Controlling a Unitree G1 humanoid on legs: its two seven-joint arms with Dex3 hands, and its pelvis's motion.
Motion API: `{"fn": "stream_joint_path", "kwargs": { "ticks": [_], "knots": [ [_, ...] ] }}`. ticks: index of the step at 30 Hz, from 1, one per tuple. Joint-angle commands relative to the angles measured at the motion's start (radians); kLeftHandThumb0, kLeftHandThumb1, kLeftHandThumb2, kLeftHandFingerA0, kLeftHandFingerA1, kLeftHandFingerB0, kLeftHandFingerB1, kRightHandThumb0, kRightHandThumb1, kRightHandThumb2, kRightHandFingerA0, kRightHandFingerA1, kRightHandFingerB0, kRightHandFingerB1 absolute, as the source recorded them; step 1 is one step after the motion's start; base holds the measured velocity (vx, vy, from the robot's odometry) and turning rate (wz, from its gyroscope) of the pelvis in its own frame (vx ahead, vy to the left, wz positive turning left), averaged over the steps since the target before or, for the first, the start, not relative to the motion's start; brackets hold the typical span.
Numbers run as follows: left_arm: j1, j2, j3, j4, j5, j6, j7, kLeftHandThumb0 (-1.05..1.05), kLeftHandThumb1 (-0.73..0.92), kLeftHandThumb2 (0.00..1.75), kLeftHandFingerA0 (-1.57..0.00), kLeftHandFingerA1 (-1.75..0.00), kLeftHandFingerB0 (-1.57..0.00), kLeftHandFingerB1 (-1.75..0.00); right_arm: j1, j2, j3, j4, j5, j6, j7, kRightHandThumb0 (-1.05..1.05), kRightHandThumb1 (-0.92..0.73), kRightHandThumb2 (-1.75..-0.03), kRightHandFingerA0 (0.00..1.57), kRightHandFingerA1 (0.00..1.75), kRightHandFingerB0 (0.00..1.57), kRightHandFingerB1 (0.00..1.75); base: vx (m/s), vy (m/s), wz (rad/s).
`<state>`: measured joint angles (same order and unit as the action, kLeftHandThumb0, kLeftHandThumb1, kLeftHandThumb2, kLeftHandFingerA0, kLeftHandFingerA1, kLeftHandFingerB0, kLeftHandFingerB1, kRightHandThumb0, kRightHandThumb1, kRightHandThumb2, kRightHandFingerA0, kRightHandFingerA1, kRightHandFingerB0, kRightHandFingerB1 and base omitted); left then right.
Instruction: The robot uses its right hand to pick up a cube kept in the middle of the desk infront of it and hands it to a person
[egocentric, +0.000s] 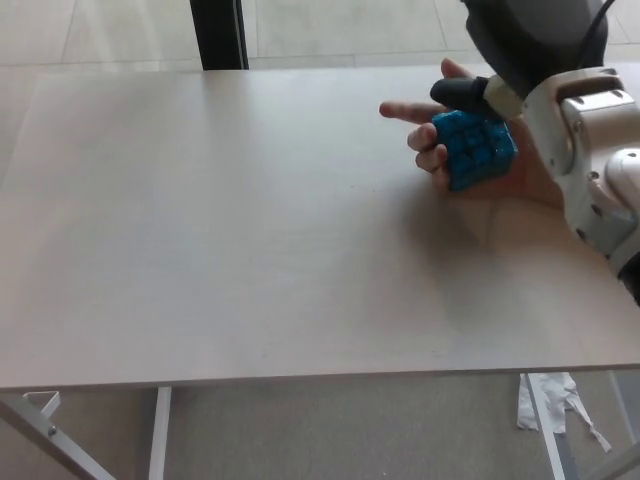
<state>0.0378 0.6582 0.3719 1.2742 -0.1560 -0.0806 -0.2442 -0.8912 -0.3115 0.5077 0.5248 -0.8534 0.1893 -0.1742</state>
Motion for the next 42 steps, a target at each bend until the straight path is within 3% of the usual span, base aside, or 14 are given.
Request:
{"fn": "stream_joint_path", "kwargs": {
  "ticks": [1, 5, 6, 9, 10, 12, 13, 23, 24, 27, 31, 32, 33, 42],
  "knots": [
    [0.022, 0.009, -0.004, 0.007, 0.013, -0.017, 0.013, -0.70, 0.71, 0.62, -0.64, -0.58, -0.58, -0.41, 0.421, -0.273, -0.376, -0.680, 0.184, -0.070, 0.162, -1.05, -0.59, -0.96, 0.00, 0.23, 0.00, 0.02, 0.00, 0.000, 0.00],
    [0.015, 0.016, 0.014, 0.008, -0.004, -0.005, 0.018, -0.68, 0.69, 0.61, -0.68, -0.64, -0.61, -0.43, 0.705, -0.271, -0.712, -0.959, 0.341, -0.123, 0.250, -0.80, -0.47, -0.88, 0.00, 0.25, 0.03, 0.19, 0.00, 0.000, 0.00],
    [0.015, 0.017, 0.020, 0.009, -0.010, -0.006, 0.010, -0.67, 0.55, 0.95, -0.63, -0.70, -0.54, -0.57, 0.774, -0.243, -0.812, -1.049, 0.384, -0.101, 0.304, -0.83, -0.50, -0.86, 0.00, 0.17, 0.04, 0.19, 0.00, 0.000, 0.00],
    [0.013, 0.028, 0.024, 0.012, -0.012, -0.001, 0.010, -0.70, 0.70, 0.61, -0.68, -0.65, -0.61, -0.43, 0.916, -0.160, -1.016, -1.180, 0.528, -0.110, 0.354, -0.75, -0.46, -0.84, 0.05, 0.29, 0.10, 0.36, 0.00, 0.000, 0.00],
    [0.017, 0.034, 0.025, 0.009, -0.014, -0.006, 0.001, -0.69, 0.54, 0.95, -0.63, -0.71, -0.53, -0.57, 0.985, -0.146, -1.090, -1.175, 0.568, -0.195, 0.323, -0.71, -0.59, -0.58, 0.14, 0.35, 0.19, 0.29, 0.00, 0.000, 0.00],
    [0.022, 0.055, 0.009, 0.005, 0.005, -0.004, 0.009, -0.69, 0.56, 0.96, -0.63, -0.68, -0.52, -0.56, 1.106, -0.077, -1.208, -1.163, 0.652, -0.332, 0.237, -0.73, -0.48, -0.84, 0.39, 0.48, 0.27, 0.44, 0.00, 0.000, 0.00],
    [0.023, 0.058, 0.013, 0.003, 0.002, -0.005, 0.010, -0.67, 0.71, 0.62, -0.66, -0.60, -0.57, -0.42, 1.180, -0.052, -1.281, -1.129, 0.692, -0.424, 0.198, -0.69, -0.48, -0.85, 0.57, 0.54, 0.29, 0.44, 0.00, 0.000, 0.00],
    [0.026, 0.085, 0.012, 0.009, 0.008, -0.004, 0.009, -0.69, 0.55, 0.96, -0.63, -0.69, -0.52, -0.57, 1.429, 0.070, -1.559, -0.822, 0.902, -0.825, -0.054, -0.49, -0.50, -0.56, 0.84, 0.59, 0.63, 0.40, 0.00, 0.000, 0.00],
    [0.026, 0.085, 0.016, 0.009, 0.004, -0.003, 0.006, -0.70, 0.70, 0.61, -0.75, -0.70, -0.58, -0.42, 1.418, 0.065, -1.578, -0.756, 0.882, -0.883, -0.113, -0.49, -0.53, -0.57, 0.87, 0.67, 0.69, 0.43, 0.00, 0.000, 0.00],
    [0.019, 0.083, 0.017, 0.014, 0.003, -0.002, 0.008, -0.68, 0.70, 0.61, -0.69, -0.62, -0.58, -0.41, 1.361, 0.015, -1.620, -0.509, 0.805, -1.069, -0.285, -0.47, -0.58, -0.58, 0.86, 0.96, 0.77, 0.46, 0.00, 0.000, 0.00],
    [0.018, 0.080, 0.021, 0.013, -0.003, 0.004, 0.004, -0.72, 0.69, 0.61, -0.69, -0.62, -0.58, -0.42, 1.309, 0.002, -1.617, -0.332, 0.796, -1.077, -0.354, -0.47, -0.60, -0.58, 0.81, 1.14, 0.77, 0.47, 0.00, 0.000, 0.00],
    [0.018, 0.080, 0.024, 0.013, -0.006, 0.006, 0.001, -0.69, 0.54, 0.95, -0.64, -0.69, -0.52, -0.57, 1.302, 0.009, -1.612, -0.317, 0.804, -1.060, -0.350, -0.49, -0.60, -0.58, 0.82, 1.06, 0.77, 0.48, 0.00, 0.000, 0.00],
    [0.017, 0.079, 0.028, 0.012, -0.010, 0.007, 0.001, -0.70, 0.69, 0.61, -0.69, -0.63, -0.58, -0.43, 1.292, 0.020, -1.605, -0.305, 0.812, -1.036, -0.348, -0.48, -0.60, -0.58, 0.84, 0.95, 0.78, 0.48, 0.00, 0.000, 0.00],
    [0.019, 0.071, 0.015, 0.007, 0.001, -0.001, 0.002, -0.70, 0.70, 0.61, -0.67, -0.60, -0.57, -0.41, 1.211, 0.017, -1.488, -0.085, 0.767, -0.653, -0.224, -0.57, -0.60, -0.60, 0.70, 0.97, 0.58, 0.42, 0.00, 0.000, 0.00]
  ]
}}
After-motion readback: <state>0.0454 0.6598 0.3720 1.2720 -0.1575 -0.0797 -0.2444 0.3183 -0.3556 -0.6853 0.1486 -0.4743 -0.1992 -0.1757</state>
